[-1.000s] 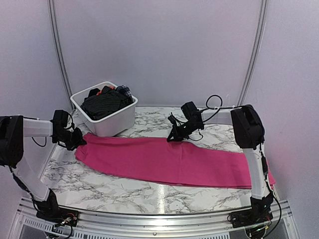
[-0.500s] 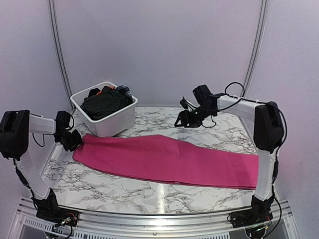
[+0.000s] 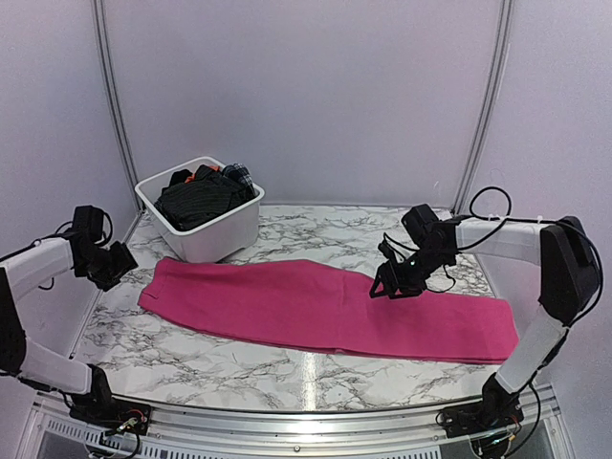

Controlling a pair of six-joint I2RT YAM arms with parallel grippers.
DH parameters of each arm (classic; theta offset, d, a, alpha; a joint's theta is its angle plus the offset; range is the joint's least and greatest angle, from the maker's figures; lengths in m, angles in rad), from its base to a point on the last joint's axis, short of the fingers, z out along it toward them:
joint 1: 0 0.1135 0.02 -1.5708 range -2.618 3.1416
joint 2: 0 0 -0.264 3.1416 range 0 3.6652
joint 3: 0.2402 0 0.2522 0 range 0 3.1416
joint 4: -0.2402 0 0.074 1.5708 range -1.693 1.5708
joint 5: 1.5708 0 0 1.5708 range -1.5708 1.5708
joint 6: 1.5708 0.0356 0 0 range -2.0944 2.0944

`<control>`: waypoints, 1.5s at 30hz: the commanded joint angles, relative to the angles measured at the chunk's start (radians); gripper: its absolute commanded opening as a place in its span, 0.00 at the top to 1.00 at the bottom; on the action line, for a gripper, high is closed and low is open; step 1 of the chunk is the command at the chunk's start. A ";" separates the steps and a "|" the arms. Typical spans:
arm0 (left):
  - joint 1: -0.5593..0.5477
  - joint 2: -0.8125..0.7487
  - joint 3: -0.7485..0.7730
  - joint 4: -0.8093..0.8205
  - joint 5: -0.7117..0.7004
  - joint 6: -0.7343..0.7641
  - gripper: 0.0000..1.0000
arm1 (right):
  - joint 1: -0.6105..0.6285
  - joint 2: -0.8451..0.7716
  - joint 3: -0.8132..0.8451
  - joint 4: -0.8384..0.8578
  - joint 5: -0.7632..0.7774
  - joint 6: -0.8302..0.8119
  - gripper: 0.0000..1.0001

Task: Fold and stack the mixed laundry pile
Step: Adjust the rectangle-folded trousers at the center of the board.

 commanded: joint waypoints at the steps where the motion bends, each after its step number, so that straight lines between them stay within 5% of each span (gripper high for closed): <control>1: -0.099 0.092 0.113 0.098 0.220 0.107 0.36 | -0.024 -0.047 -0.100 0.084 -0.051 0.080 0.38; 7: -0.251 0.331 0.200 0.169 0.222 0.084 0.43 | -0.074 -0.021 -0.167 0.120 -0.057 0.082 0.38; 13: -0.268 0.465 0.149 0.147 0.086 -0.024 0.46 | -0.147 0.011 -0.209 0.130 -0.035 0.062 0.38; 23: -0.007 0.259 -0.144 0.006 -0.058 -0.105 0.53 | -0.158 0.171 -0.096 0.161 -0.044 0.028 0.39; 28: 0.064 0.166 -0.165 -0.015 -0.055 -0.053 0.41 | -0.141 0.264 0.077 0.129 -0.114 -0.005 0.41; 32: 0.079 0.196 -0.093 -0.026 -0.047 -0.039 0.35 | -0.173 0.141 0.092 0.087 -0.131 -0.009 0.41; 41: 0.096 0.243 0.049 -0.051 0.013 -0.027 0.02 | -0.546 -0.126 -0.039 -0.038 0.113 -0.086 0.37; 45: 0.095 0.218 0.069 -0.051 0.057 0.001 0.01 | -0.623 -0.130 -0.086 -0.017 0.156 -0.099 0.36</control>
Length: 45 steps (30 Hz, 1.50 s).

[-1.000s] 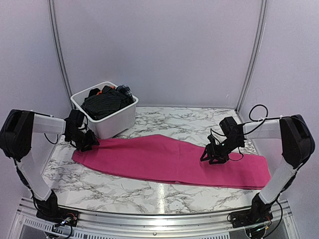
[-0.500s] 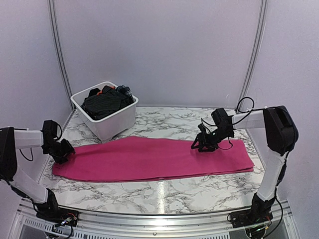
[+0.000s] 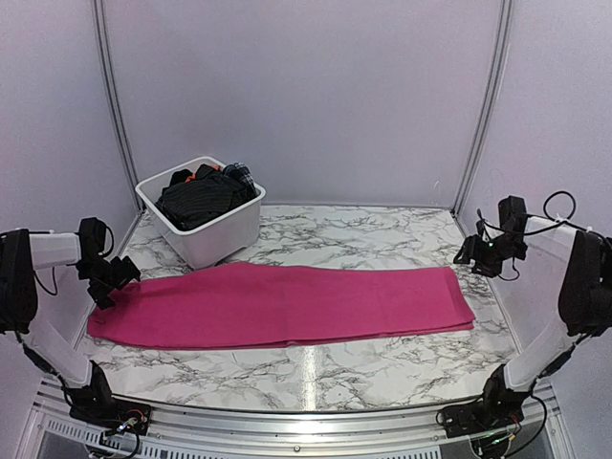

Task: Fold and stack the mixed laundry pile
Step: Adjust the rectangle-folded trousers at the center of the board, then fold the rectangle-folded trousers at the center of the board.

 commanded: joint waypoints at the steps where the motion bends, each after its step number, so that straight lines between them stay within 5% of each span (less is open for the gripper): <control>1: 0.008 -0.028 0.027 -0.043 0.025 0.042 0.01 | -0.033 0.033 -0.051 -0.060 0.094 -0.046 0.36; 14: 0.008 -0.120 -0.013 -0.046 -0.008 0.042 0.01 | 0.104 0.177 -0.078 -0.068 0.247 -0.078 0.31; 19: 0.007 -0.133 -0.006 -0.045 -0.013 0.028 0.01 | 0.146 0.238 -0.079 -0.076 0.232 -0.065 0.40; 21: 0.008 -0.141 -0.001 -0.044 -0.013 0.029 0.01 | 0.141 0.250 -0.074 -0.074 0.185 -0.059 0.49; 26: 0.007 -0.166 0.007 -0.044 0.000 0.043 0.01 | 0.115 0.214 -0.043 -0.068 0.068 -0.033 0.98; 27: 0.008 -0.173 0.008 -0.042 0.008 0.050 0.01 | 0.104 0.188 -0.031 -0.073 0.068 -0.024 1.00; 37: 0.005 -0.304 -0.017 -0.017 0.105 0.101 0.01 | -0.213 -0.084 0.117 -0.131 0.211 0.031 1.00; 41: 0.004 -0.346 -0.030 -0.010 0.142 0.112 0.01 | -0.178 -0.148 0.135 -0.049 -0.001 0.078 1.00; 45: 0.002 -0.359 -0.047 0.011 0.184 0.105 0.01 | 0.037 -0.102 0.165 -0.032 -0.174 0.140 1.00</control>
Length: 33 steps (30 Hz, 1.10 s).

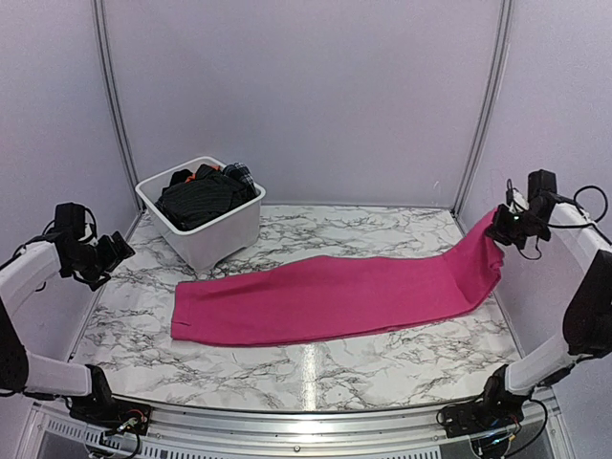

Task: Fold and stack the mixed laundry pile
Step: Fold the rectangle-folded trousers at the center of the board.

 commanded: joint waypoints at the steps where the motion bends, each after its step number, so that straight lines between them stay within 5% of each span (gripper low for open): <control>1: 0.000 -0.016 -0.032 0.025 0.067 0.007 0.01 | 0.245 0.043 0.017 0.090 -0.250 0.115 1.00; 8: -0.011 -0.023 -0.114 0.059 0.111 -0.057 0.01 | 0.759 0.247 0.034 0.291 -0.286 0.282 1.00; 14: -0.041 -0.062 -0.161 0.086 0.115 -0.089 0.01 | 0.950 0.554 0.145 0.363 -0.301 0.302 1.00; 20: -0.043 -0.098 -0.165 0.084 0.123 -0.092 0.01 | 0.933 0.632 0.071 0.406 -0.271 0.313 1.00; 28: -0.043 -0.109 -0.160 0.074 0.119 -0.075 0.01 | 0.667 0.398 -0.224 0.298 -0.222 0.123 1.00; 33: -0.043 -0.085 -0.155 0.070 0.121 -0.059 0.01 | 0.578 0.332 -0.113 0.156 -0.207 0.017 1.00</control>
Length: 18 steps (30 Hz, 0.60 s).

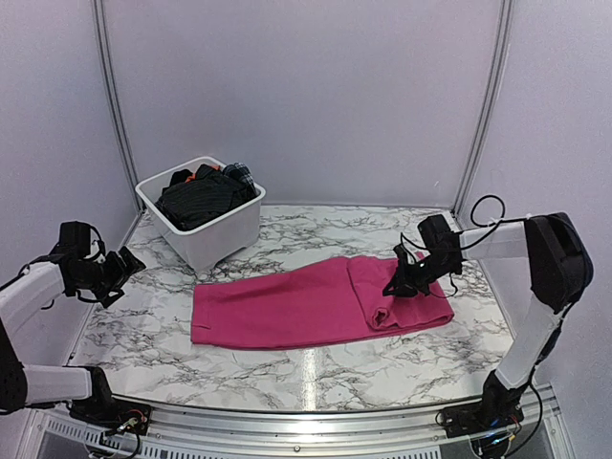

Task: Fold and stack the mixed laundry pile
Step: Fold the rectangle-folded trousers at the center of the board.

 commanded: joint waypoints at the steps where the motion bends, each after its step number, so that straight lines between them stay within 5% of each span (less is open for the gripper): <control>1: -0.002 0.014 0.010 0.004 0.006 0.024 0.01 | -0.030 -0.049 0.135 -0.161 0.036 -0.107 1.00; 10: -0.002 0.042 0.031 -0.001 -0.002 0.025 0.01 | 0.266 -0.029 0.362 0.021 -0.131 0.198 1.00; 18: -0.002 0.062 0.035 -0.005 0.000 0.022 0.01 | 0.488 0.149 0.526 0.175 -0.135 0.354 1.00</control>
